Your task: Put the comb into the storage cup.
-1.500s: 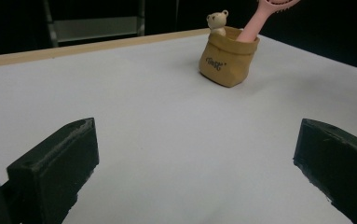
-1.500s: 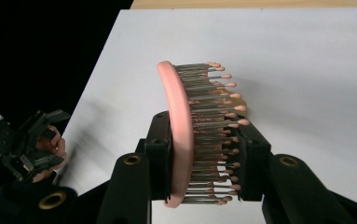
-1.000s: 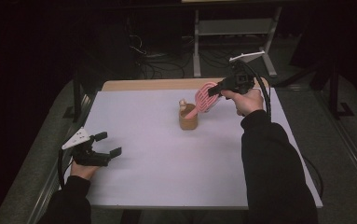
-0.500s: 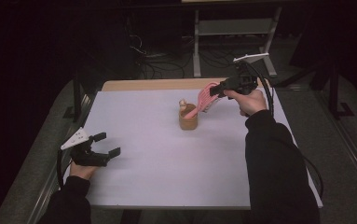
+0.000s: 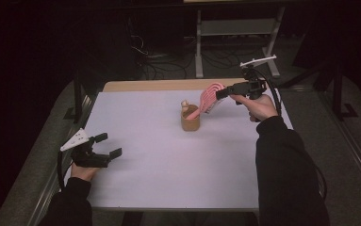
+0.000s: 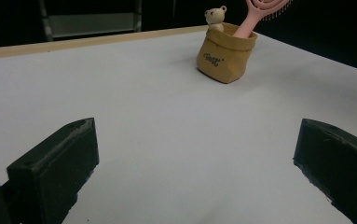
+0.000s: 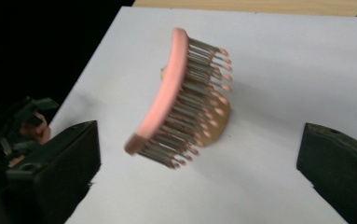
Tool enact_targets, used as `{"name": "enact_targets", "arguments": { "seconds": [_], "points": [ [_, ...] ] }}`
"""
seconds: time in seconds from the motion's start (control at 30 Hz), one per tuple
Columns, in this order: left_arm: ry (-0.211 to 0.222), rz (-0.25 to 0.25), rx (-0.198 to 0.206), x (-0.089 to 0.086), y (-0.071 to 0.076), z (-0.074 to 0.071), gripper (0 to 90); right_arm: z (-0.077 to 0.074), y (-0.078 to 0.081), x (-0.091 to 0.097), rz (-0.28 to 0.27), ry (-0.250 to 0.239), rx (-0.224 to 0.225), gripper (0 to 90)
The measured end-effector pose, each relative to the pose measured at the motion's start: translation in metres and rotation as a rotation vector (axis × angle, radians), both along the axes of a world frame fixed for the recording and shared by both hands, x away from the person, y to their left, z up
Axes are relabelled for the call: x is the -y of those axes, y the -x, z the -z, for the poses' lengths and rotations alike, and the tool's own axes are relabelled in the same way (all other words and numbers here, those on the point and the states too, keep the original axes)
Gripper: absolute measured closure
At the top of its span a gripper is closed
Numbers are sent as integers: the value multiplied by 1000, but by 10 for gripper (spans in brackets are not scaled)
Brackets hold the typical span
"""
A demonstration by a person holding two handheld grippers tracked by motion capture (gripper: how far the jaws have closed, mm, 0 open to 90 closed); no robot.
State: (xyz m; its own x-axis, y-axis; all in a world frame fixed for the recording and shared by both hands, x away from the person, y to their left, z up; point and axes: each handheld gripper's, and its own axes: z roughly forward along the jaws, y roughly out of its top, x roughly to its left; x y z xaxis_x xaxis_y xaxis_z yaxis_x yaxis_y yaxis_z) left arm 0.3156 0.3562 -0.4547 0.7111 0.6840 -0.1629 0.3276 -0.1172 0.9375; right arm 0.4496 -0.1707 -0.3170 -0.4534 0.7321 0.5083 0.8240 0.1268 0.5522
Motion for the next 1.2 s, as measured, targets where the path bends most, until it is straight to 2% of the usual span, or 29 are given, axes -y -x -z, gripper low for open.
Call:
{"name": "enact_targets", "arguments": {
  "seconds": [0.1,0.27,0.67,1.07,1.13,1.2],
  "points": [
    [7,1,-1,0,0,0,0,2,3,12,7,-28,33,0],
    [38,3,-2,0,0,-1,0,9,11,32,13,-50,49,0],
    [23,8,-12,2,-3,1,0,26,32,70,60,-60,71,0],
    [14,7,-16,1,-2,2,0,33,52,88,81,-52,112,0],
    [13,9,-16,2,-2,2,0,33,56,88,91,-41,141,0],
    [13,11,-16,2,-2,2,0,33,60,88,89,-54,163,0]
  ]
}}
